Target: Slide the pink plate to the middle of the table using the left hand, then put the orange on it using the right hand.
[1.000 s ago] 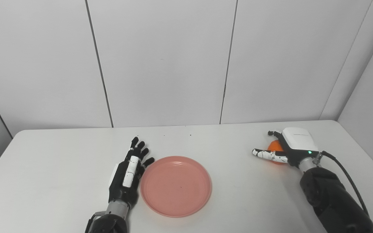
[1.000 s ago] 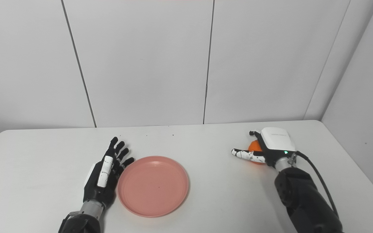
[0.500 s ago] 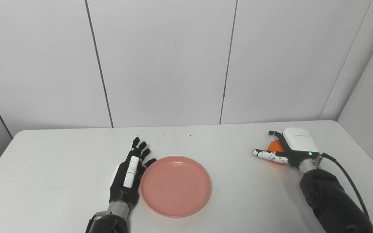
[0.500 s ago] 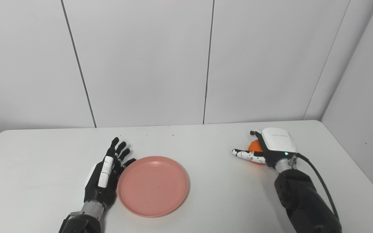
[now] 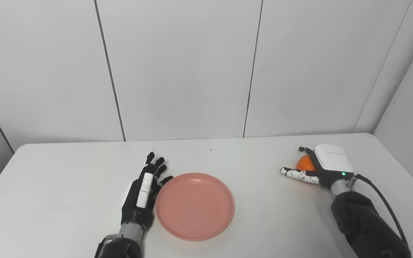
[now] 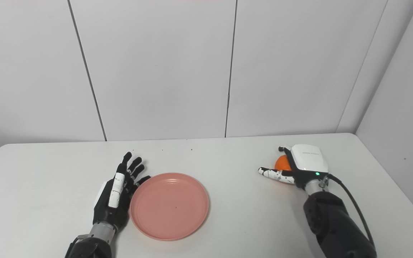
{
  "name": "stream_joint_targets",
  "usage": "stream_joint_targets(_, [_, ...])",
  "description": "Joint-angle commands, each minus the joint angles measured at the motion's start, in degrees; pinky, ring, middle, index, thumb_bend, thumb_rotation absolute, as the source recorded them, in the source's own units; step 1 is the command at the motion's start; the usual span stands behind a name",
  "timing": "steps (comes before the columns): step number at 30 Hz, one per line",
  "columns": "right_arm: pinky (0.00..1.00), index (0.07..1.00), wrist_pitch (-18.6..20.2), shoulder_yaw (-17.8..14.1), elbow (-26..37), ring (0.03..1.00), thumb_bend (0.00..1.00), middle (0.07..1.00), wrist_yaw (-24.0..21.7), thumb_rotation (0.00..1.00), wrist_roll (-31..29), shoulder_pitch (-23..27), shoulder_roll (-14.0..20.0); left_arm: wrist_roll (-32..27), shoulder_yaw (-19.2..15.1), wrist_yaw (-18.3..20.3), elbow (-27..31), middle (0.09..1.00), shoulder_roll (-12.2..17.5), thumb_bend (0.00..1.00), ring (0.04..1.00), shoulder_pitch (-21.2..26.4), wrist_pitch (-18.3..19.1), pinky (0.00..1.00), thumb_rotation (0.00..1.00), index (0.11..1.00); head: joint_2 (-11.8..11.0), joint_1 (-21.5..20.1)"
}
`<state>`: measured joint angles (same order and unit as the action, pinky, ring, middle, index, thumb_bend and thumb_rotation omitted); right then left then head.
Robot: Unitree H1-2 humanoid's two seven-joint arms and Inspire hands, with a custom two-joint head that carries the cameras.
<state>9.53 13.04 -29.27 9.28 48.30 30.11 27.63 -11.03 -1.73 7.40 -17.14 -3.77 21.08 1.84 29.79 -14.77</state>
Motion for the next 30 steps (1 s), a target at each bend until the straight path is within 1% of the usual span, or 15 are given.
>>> stream_joint_targets(1, [0.59,0.763,-2.0,0.2,-0.4,0.729,0.88,0.778,1.0,0.96,-0.8,1.5,1.3,-0.3,0.1,-0.2,-0.6,0.947,-0.2,1.00,0.954,-1.1,2.3,0.81,0.81,1.000,0.0,0.1])
stream_joint_targets(15, [0.58,0.768,-1.5,2.0,-0.4,0.733,0.87,0.787,0.6,0.95,-2.6,1.5,1.8,-0.4,0.1,-0.3,-0.7,0.944,-0.4,1.00,0.958,-1.0,2.4,0.83,0.81,1.000,-0.1,0.3])
stream_joint_targets(17, [0.57,0.761,-1.1,2.1,0.1,0.707,0.87,0.772,0.0,0.94,-2.8,1.4,1.9,-0.3,0.2,-0.3,-0.6,0.945,-0.4,1.00,0.959,-1.1,2.5,0.83,0.81,1.000,0.0,0.3])
stream_joint_targets(18, [0.54,0.740,-1.0,2.1,0.3,0.660,0.87,0.738,-0.2,0.95,-2.9,1.4,2.0,-0.3,0.2,-0.3,-0.6,0.946,-0.4,1.00,0.959,-1.1,2.4,0.83,0.81,1.000,0.0,0.3])
stream_joint_targets(19, [0.52,0.729,-1.1,2.0,0.4,0.635,0.87,0.720,-0.5,0.95,-3.4,1.4,2.0,-0.2,0.2,-0.3,-0.6,0.946,-0.4,1.00,0.959,-1.1,2.4,0.82,0.81,1.000,0.0,0.3])
stream_joint_targets(20, [0.38,0.573,-1.3,1.9,0.3,0.465,0.86,0.542,-0.6,0.92,-3.7,1.5,2.0,-0.2,0.2,-0.3,-0.6,0.946,-0.4,1.00,0.957,-1.1,2.4,0.82,0.81,1.000,0.0,0.3])
stream_joint_targets(21, [0.36,0.554,-1.5,2.0,0.0,0.447,0.86,0.522,-0.7,0.91,-3.9,1.7,2.0,-0.2,0.2,-0.4,-0.6,0.946,-0.4,1.00,0.956,-1.1,2.5,0.82,0.81,1.000,0.0,0.3])
stream_joint_targets(22, [0.29,0.459,-1.9,2.2,-0.3,0.363,0.85,0.434,-0.8,0.90,-4.0,1.8,2.1,-0.2,0.2,-0.4,-0.6,0.946,-0.4,1.00,0.955,-1.1,2.5,0.82,0.82,1.000,0.0,0.3])
stream_joint_targets(24, [0.18,0.327,-2.8,2.6,-0.5,0.242,0.82,0.307,-0.9,0.88,-4.2,2.0,2.4,-0.2,0.2,-0.5,-0.6,0.945,-0.5,1.00,0.954,-1.1,2.5,0.82,0.81,1.000,0.0,0.4])
stream_joint_targets(26, [0.14,0.279,-3.3,3.0,-0.3,0.198,0.80,0.262,-1.1,0.86,-4.4,2.0,2.7,-0.3,0.1,-0.4,-0.7,0.945,-0.5,1.00,0.955,-1.1,2.5,0.82,0.81,1.000,0.0,0.4])
stream_joint_targets(29, [0.13,0.267,-3.7,3.3,0.0,0.191,0.75,0.252,-1.7,0.82,-5.0,1.9,2.9,-0.2,0.2,-0.2,-0.6,0.946,-0.5,1.00,0.957,-1.1,2.4,0.82,0.81,1.000,0.0,0.4])
stream_joint_targets(30, [0.13,0.266,-3.9,3.4,0.0,0.191,0.75,0.252,-1.9,0.82,-5.2,1.9,3.0,-0.1,0.3,-0.3,-0.6,0.947,-0.5,1.00,0.957,-1.1,2.4,0.82,0.82,1.000,0.1,0.4])
